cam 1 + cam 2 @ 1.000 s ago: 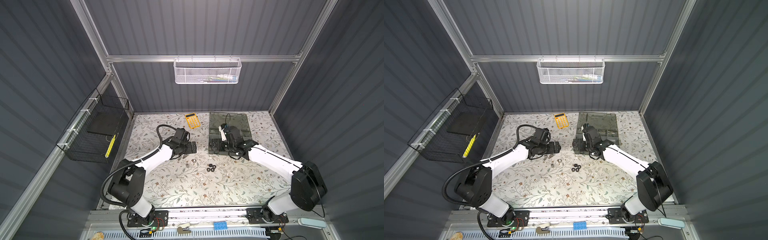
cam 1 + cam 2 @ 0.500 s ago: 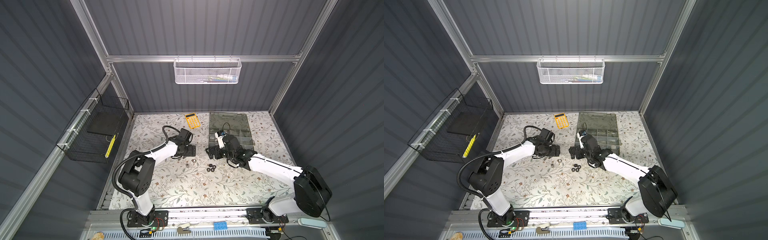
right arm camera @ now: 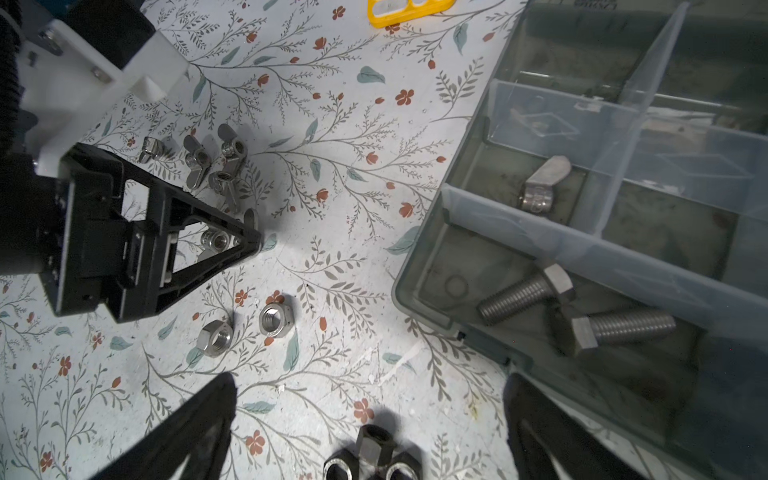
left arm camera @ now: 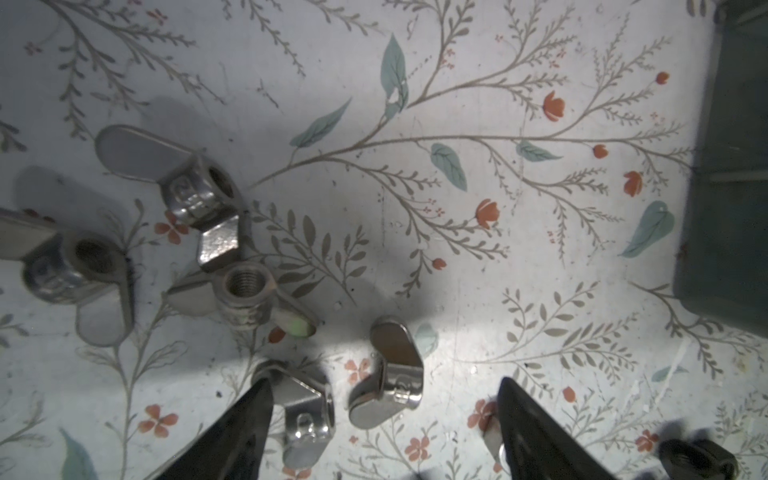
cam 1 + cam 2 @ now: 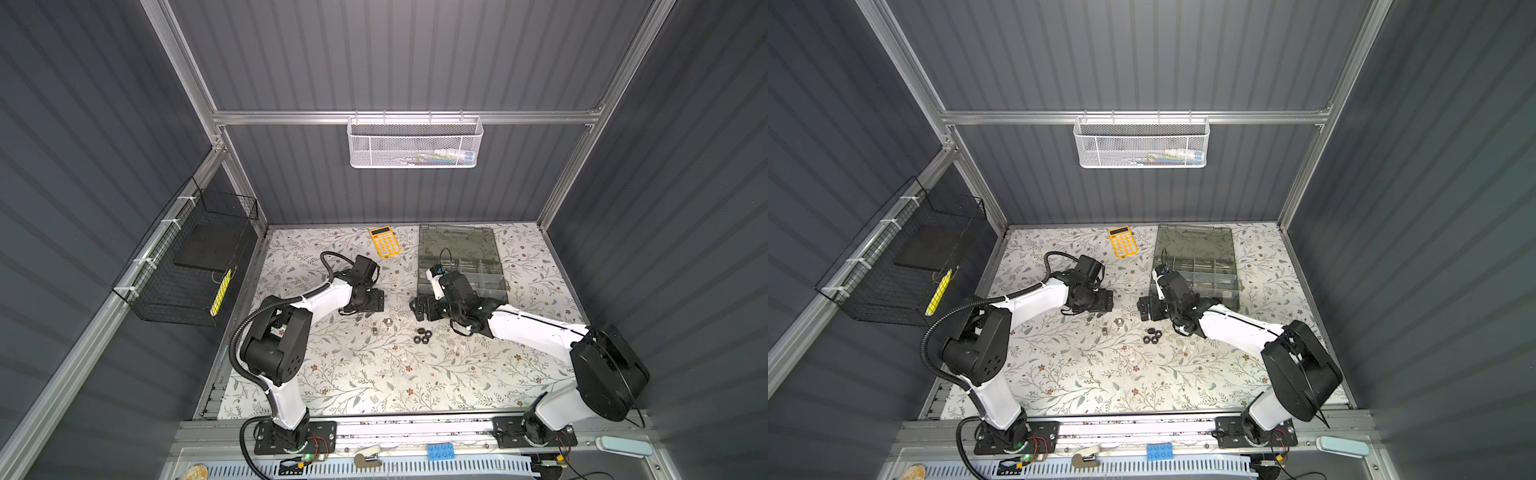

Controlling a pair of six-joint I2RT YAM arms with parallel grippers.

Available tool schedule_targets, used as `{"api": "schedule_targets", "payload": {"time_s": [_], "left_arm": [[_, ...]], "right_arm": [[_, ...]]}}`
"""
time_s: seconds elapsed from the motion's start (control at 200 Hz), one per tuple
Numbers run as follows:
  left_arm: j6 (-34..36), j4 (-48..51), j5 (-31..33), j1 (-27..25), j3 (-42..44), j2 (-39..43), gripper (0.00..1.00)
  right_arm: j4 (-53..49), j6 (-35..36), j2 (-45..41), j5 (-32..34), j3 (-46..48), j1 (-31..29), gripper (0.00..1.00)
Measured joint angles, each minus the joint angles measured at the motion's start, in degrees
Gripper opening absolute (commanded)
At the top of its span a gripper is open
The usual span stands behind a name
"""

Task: Sort the screws and nuts into containers
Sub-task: 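Lower the left gripper onto a silver wing nut in the pile and close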

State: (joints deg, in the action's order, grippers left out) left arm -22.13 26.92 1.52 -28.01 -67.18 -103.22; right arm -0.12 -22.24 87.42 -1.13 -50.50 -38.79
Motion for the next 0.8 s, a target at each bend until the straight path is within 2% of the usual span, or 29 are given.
{"api": "schedule_targets", "payload": {"time_s": [0.155, 0.505, 0.8], "left_arm": [[0.2, -0.1, -0.6, 0.2, 0.0, -1.1, 0.74], [0.1, -0.2, -0.8, 0.2, 0.0, -0.5, 0.70], [-0.6, -0.4, 0.4, -2.6, 0.0, 1.7, 0.65]], "right_arm": [[0.0, -0.3, 0.1, -0.2, -0.1, 0.0, 0.99], [0.0, -0.7, 1.2, -0.6, -0.4, 0.0, 0.99], [-0.3, -0.9, 1.2, -0.7, -1.0, 0.0, 0.99]]}}
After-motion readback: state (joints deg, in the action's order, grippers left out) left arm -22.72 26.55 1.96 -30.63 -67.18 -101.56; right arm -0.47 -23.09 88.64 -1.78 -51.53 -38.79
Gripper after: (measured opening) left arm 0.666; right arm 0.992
